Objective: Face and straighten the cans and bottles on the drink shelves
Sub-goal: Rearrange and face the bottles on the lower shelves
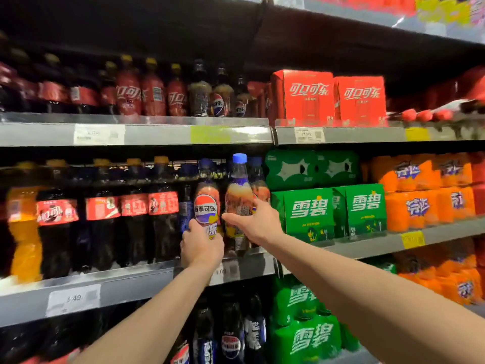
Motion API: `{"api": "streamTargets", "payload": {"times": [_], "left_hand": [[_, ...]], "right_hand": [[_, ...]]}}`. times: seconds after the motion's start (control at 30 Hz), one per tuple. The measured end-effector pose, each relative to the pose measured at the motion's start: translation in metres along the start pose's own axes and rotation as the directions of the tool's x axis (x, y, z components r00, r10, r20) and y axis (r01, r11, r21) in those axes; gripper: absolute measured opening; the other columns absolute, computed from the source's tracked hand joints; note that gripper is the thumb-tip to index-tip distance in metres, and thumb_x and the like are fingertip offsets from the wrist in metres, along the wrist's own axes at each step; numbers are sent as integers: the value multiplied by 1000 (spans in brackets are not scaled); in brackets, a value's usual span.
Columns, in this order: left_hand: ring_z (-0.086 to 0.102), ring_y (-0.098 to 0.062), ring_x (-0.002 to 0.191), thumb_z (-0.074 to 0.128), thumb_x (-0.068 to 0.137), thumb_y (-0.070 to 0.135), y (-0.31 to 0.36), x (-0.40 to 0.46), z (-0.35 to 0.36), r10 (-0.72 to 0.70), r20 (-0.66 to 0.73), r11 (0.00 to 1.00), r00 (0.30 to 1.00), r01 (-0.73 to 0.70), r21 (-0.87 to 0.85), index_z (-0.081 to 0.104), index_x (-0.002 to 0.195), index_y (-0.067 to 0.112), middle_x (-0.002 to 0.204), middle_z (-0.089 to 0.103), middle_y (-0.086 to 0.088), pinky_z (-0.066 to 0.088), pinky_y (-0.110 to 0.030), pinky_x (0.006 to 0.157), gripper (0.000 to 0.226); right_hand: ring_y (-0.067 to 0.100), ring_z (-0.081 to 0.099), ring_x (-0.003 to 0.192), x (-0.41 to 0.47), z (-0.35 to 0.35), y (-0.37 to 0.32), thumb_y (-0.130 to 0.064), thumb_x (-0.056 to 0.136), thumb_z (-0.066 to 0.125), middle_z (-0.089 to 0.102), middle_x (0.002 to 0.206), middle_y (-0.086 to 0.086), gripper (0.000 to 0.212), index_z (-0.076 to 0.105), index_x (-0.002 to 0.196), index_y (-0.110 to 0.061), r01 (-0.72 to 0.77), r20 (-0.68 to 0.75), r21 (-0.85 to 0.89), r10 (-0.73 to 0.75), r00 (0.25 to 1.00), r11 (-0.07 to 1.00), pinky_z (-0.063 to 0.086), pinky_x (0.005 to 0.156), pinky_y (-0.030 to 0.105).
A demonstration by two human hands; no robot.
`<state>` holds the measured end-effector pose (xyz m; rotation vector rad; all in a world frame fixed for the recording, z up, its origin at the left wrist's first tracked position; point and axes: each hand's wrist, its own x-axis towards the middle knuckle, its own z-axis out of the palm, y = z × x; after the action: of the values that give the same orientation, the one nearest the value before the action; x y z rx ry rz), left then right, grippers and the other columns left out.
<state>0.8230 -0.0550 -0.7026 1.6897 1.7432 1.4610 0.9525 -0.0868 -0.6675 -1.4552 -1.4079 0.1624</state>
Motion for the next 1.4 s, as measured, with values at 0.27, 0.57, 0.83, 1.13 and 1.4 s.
{"api": "streamTargets", "payload": {"times": [0.27, 0.57, 0.83, 1.13, 1.4], "left_hand": [[61, -25, 104, 74, 83, 41, -4, -5, -17, 62, 87, 998, 994, -59, -37, 49, 126, 21, 115, 63, -3, 52, -44, 94, 53], [49, -32, 120, 70, 83, 40, 18, -2, -19, 29, 90, 998, 996, -34, 59, 35, 133, 7, 133, 44, -14, 47, -46, 100, 69], [44, -28, 124, 63, 88, 35, 69, -2, -16, 465, -140, 885, 874, -454, 100, 34, 145, 11, 141, 33, -7, 42, -39, 95, 68], [38, -30, 140, 58, 96, 43, 68, -1, 5, 497, 113, 830, 861, -509, 226, 2, 158, 14, 163, 12, -9, 38, -36, 107, 89], [44, -32, 136, 60, 98, 30, 59, 4, 11, 523, 113, 826, 845, -535, 176, 7, 158, 12, 162, 11, -11, 44, -39, 104, 82]], "right_hand": [[37, 58, 118, 4, 12, 1, -67, 78, 72, 51, 137, 17, 93, 31, 141, -12, -36, -53, -205, 26, 998, 978, 49, 89, 43], [30, 64, 93, 17, -16, 12, -84, 84, 40, 68, 102, 8, 77, 58, 108, -13, 33, 75, -276, -13, 997, 960, 53, 80, 40], [28, 55, 95, 70, -53, 1, -47, 84, 74, 51, 108, 6, 52, 51, 113, -9, 188, 26, -396, -194, 981, 899, 42, 75, 34], [35, 65, 100, 89, -54, -8, -44, 67, 89, 67, 107, 12, 65, 54, 108, -8, 215, 152, -549, -156, 976, 808, 48, 74, 36], [29, 70, 80, 86, -44, 7, -39, 72, 89, 69, 98, 14, 57, 54, 103, -6, 222, 111, -406, -194, 975, 886, 56, 69, 37]]}}
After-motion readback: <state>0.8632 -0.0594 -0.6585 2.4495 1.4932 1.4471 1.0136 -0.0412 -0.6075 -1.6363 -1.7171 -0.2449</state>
